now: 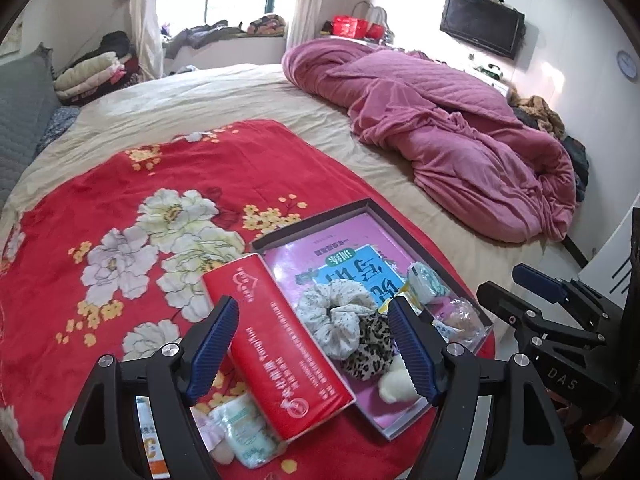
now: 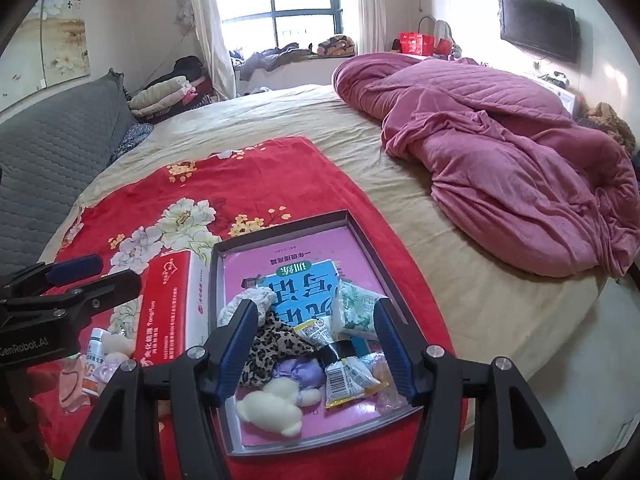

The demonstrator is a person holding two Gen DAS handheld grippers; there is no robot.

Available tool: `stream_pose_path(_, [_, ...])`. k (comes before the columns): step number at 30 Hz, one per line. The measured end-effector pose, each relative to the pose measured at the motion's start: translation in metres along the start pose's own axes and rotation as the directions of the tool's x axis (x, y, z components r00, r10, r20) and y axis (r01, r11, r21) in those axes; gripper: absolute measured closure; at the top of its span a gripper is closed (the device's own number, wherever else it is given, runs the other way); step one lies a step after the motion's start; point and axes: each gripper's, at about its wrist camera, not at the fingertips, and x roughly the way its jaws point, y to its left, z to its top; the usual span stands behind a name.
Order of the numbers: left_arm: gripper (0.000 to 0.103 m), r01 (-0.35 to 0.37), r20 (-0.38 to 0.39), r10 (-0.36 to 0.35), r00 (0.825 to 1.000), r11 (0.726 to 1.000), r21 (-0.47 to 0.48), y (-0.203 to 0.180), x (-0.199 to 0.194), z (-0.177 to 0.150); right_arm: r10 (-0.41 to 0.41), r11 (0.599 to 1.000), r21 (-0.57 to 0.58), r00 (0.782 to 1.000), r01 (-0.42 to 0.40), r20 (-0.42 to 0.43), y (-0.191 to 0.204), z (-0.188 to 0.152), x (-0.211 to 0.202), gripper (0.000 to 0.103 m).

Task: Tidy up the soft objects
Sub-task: 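Withdraw both tools from the box lid back toward the remaining items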

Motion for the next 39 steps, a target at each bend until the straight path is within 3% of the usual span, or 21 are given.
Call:
stream_pose_path(8, [0.025, -0.028, 0.042, 0.030, 0.999, 0.999, -0.036, 0.021, -0.039, -0.013, 0.004, 1.000, -0.016, 1.000, -0.003, 0.016, 0.023, -0.003, -0.021, 0.043])
stream_pose_path(21, [0.025, -0.071, 0.026, 0.073, 0.997, 0.996, -0.055, 0.057, -0.072, -0.050, 0.013, 1.000, -0.017, 1.000, -0.012, 0.017, 0.057, -0.018, -0.043, 0.043])
stream_pose_path(29, [0.025, -0.118, 0.006, 0.120, 0.993, 0.986, -0.117, 0.108, -0.099, -0.083, 0.064, 0.996, -0.062, 0.998, -0.064, 0.005, 0.102, -0.032, -0.053, 0.043])
stream_pose_path(39, [0.025, -0.189, -0.042, 0.184, 0.982, 0.954, -0.231, 0.189, -0.130, -0.138, 0.139, 0.982, -0.124, 0.990, -0.142, -0.029, 0.163, -0.055, -0.053, 0.042])
